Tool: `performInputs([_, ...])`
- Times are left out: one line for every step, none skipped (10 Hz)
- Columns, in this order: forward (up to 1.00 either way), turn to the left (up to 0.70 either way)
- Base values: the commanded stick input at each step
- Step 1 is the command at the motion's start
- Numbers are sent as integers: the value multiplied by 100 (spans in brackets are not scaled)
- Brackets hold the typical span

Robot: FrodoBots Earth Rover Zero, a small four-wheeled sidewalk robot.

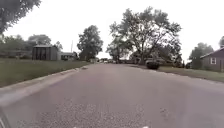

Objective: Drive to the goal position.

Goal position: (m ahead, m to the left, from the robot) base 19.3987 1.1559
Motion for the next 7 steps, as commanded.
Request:
performInputs([5,0])
performInputs([5,0])
performInputs([4,0])
performInputs([4,0])
performInputs([4,0])
performInputs([4,0])
performInputs([4,0])
